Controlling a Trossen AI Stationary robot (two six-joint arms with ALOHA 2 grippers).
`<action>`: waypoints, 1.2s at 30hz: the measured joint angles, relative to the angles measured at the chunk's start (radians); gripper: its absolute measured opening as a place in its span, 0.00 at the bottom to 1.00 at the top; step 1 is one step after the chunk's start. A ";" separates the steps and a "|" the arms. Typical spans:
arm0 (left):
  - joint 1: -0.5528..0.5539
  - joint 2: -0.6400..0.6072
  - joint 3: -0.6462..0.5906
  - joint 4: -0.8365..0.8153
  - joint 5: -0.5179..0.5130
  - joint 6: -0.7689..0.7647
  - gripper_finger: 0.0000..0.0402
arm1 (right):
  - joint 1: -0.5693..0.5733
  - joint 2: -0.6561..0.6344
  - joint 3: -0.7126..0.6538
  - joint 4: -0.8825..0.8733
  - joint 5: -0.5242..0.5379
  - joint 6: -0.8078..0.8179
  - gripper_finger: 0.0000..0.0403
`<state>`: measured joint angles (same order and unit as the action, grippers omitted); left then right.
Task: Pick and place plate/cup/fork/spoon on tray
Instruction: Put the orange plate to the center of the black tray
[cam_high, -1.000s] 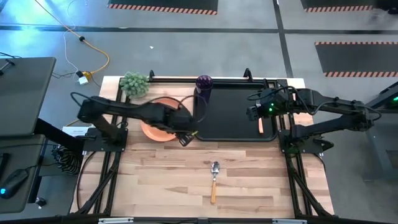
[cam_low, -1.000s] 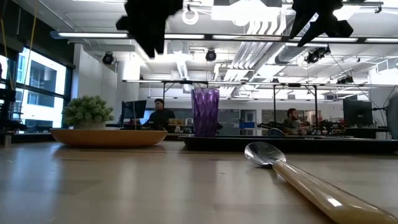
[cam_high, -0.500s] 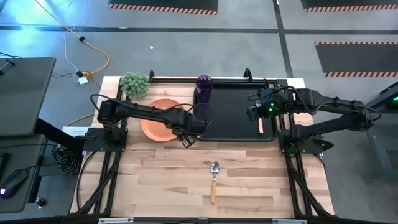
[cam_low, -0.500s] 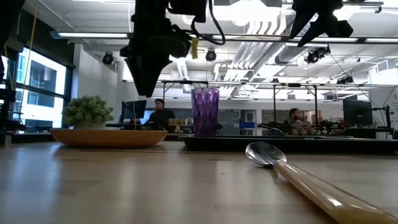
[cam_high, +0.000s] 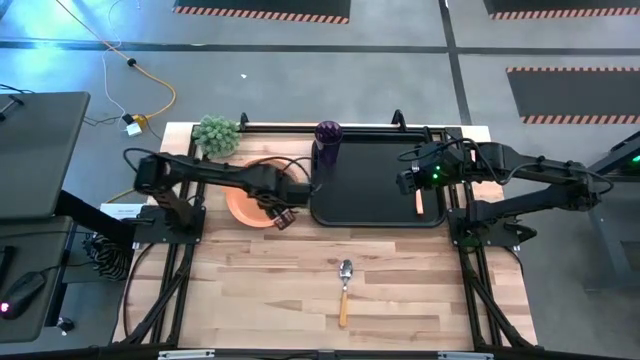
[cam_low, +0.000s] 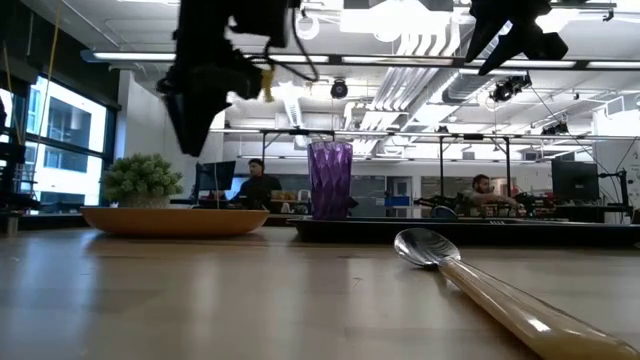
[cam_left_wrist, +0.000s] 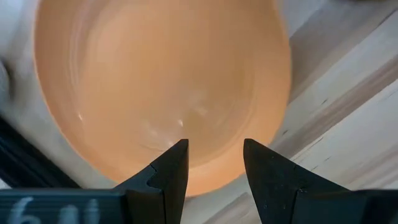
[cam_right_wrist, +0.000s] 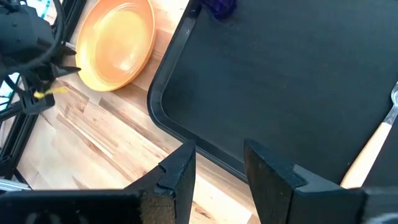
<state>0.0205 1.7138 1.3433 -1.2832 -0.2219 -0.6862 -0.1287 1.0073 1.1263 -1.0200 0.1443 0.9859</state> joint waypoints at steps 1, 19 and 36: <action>0.001 -0.026 -0.035 0.023 0.011 -0.013 0.35 | 0.000 0.000 0.000 0.000 0.001 0.000 0.31; -0.042 -0.122 -0.217 0.327 0.106 -0.044 0.35 | -0.002 0.001 0.000 0.016 0.025 0.028 0.31; -0.048 -0.002 -0.217 0.393 0.106 -0.043 0.35 | -0.002 0.002 0.000 0.016 0.041 0.030 0.31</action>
<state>-0.0273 1.7120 1.1263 -0.8904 -0.1160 -0.7288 -0.1310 1.0088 1.1259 -1.0039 0.1852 1.0161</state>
